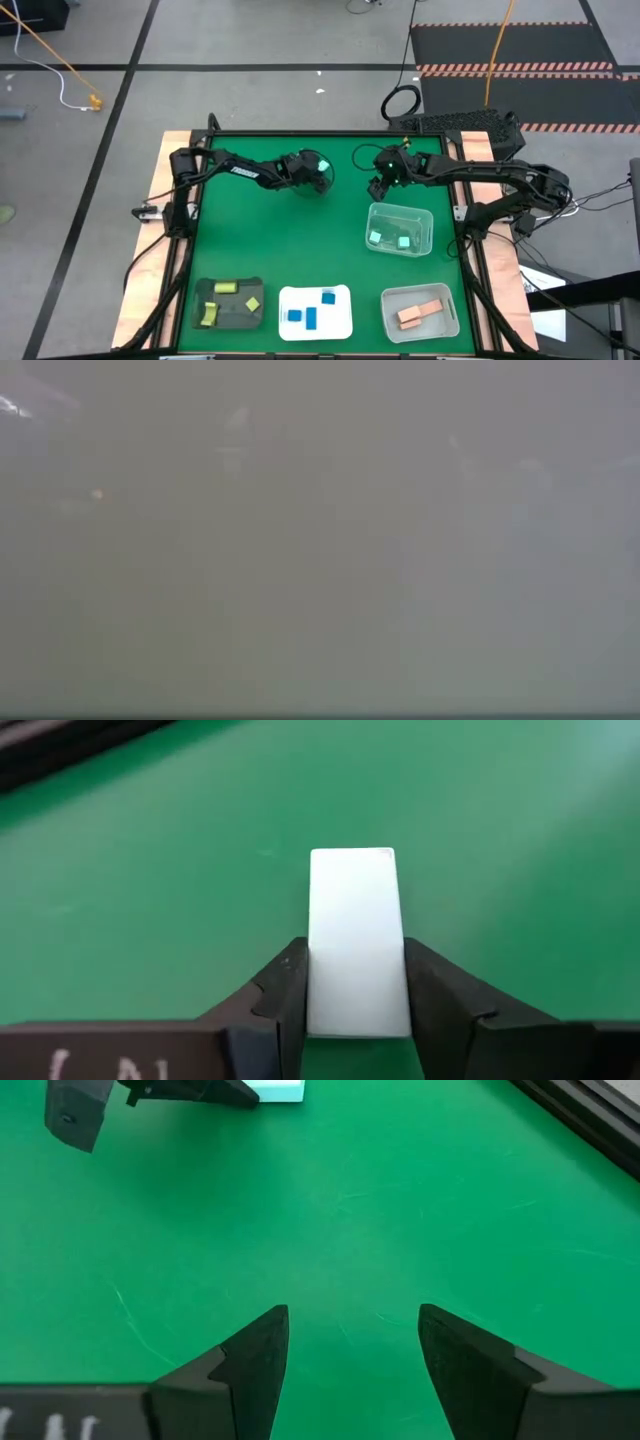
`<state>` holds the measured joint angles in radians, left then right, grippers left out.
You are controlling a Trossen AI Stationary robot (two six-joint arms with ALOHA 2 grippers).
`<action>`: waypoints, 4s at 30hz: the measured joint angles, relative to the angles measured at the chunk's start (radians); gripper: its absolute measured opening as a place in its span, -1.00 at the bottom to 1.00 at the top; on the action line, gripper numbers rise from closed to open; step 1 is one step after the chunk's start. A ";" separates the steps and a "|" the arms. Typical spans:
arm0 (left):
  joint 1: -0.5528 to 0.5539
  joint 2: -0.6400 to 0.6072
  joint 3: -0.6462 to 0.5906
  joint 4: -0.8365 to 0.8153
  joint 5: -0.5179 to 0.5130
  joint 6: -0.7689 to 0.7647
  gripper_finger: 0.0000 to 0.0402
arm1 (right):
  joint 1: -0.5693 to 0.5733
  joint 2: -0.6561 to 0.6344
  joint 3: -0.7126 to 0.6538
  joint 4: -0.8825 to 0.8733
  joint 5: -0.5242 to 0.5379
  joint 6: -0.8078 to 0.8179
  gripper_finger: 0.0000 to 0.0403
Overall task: Sort & place blocks by color
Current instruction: Put the light blue block into the transparent bin
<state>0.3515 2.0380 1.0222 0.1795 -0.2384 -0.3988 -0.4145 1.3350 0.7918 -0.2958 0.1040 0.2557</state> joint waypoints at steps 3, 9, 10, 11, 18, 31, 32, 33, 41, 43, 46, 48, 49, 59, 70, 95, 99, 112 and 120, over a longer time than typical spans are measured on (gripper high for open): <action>0.005 -0.001 -0.001 0.001 0.054 -0.067 -0.35 | 0.000 0.000 0.000 0.000 0.000 0.030 0.07; 0.006 -0.050 -0.004 0.002 0.178 -0.074 -0.35 | 0.000 0.000 0.000 0.000 0.000 0.064 0.07; 0.006 -0.061 -0.005 -0.004 0.206 -0.076 -0.35 | 0.000 0.000 0.000 0.000 0.000 0.071 0.07; 0.002 -0.074 -0.007 -0.006 0.230 -0.074 -0.35 | 0.001 0.000 0.000 0.000 0.000 0.074 0.07; -0.013 -0.146 -0.005 -0.025 0.289 -0.063 -0.35 | 0.003 0.000 0.000 0.062 -0.055 0.108 0.07; -0.137 -0.169 -0.005 0.016 0.289 0.196 -0.35 | -0.091 0.001 -0.002 0.229 -0.408 0.604 0.11; -0.149 -0.169 -0.005 0.024 0.274 0.217 -0.35 | -0.100 0.000 -0.008 0.238 -0.433 0.635 0.12; -0.161 -0.169 -0.005 0.034 0.252 0.237 -0.35 | -0.106 0.000 -0.017 0.249 -0.459 0.662 0.13; -0.216 -0.171 -0.005 0.182 0.131 0.362 -0.35 | -0.098 0.001 -0.157 0.580 -0.604 0.915 0.15; -0.216 -0.171 -0.004 0.221 0.130 0.372 -0.35 | -0.092 0.001 -0.188 0.649 -0.603 0.960 0.14; -0.213 -0.171 -0.003 0.265 0.129 0.363 -0.35 | -0.080 0.001 -0.219 0.689 -0.600 0.990 0.13; -0.212 -0.171 0.012 0.266 0.130 0.365 -0.35 | -0.070 0.001 -0.223 0.691 -0.580 0.990 0.13; -0.212 -0.171 0.022 0.264 0.130 0.371 -0.35 | -0.066 0.001 -0.223 0.698 -0.569 0.990 0.13; -0.205 -0.173 0.123 0.136 0.128 0.449 -0.35 | -0.048 0.001 -0.223 0.830 -0.544 0.997 -0.05; -0.202 -0.175 0.130 0.117 0.065 0.451 -0.35 | -0.050 0.002 -0.224 0.825 -0.537 0.990 -0.75; -0.196 -0.203 0.128 0.056 0.052 0.128 0.62 | -0.176 -0.120 -0.222 0.455 -0.584 0.642 -0.79; -0.176 -0.281 0.128 -0.068 0.054 0.107 0.56 | -0.179 -0.231 -0.222 0.318 -0.584 0.532 -0.79; -0.089 -0.674 0.128 -0.644 0.054 0.112 0.23 | 0.035 -0.520 -0.222 -0.021 -0.607 0.507 -0.79; -0.089 -0.912 0.128 -0.857 0.054 0.073 0.09 | 0.269 -0.553 -0.222 -0.028 -0.549 0.592 -0.78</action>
<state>0.2629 1.1259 1.1503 -0.6772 -0.1840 -0.3253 -0.1454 0.7823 0.5697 -0.3241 -0.4455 0.8481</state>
